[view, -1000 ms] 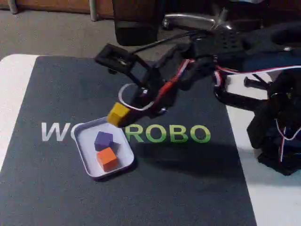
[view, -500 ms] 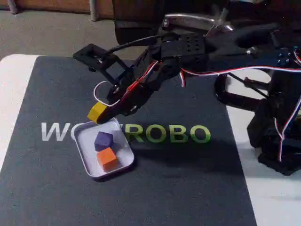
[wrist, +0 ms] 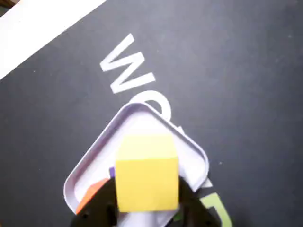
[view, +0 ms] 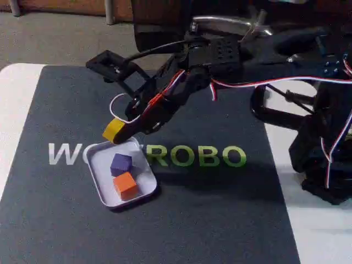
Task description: Move blocks one by one until all three blocks are in the tray.
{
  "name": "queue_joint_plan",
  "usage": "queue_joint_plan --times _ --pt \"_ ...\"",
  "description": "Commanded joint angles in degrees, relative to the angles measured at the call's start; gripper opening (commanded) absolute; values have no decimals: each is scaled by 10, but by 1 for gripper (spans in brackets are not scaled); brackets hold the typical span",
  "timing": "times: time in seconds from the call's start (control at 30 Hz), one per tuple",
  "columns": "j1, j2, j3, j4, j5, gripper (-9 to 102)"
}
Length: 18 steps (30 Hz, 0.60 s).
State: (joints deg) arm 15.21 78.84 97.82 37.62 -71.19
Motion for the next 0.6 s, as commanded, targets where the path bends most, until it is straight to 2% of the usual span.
queue_joint_plan --times 0.0,0.33,0.57 --pt "3 4 -32 -1 -3 9" --pt "3 5 -32 0 -6 17" --pt "0 17 -30 5 -11 18"
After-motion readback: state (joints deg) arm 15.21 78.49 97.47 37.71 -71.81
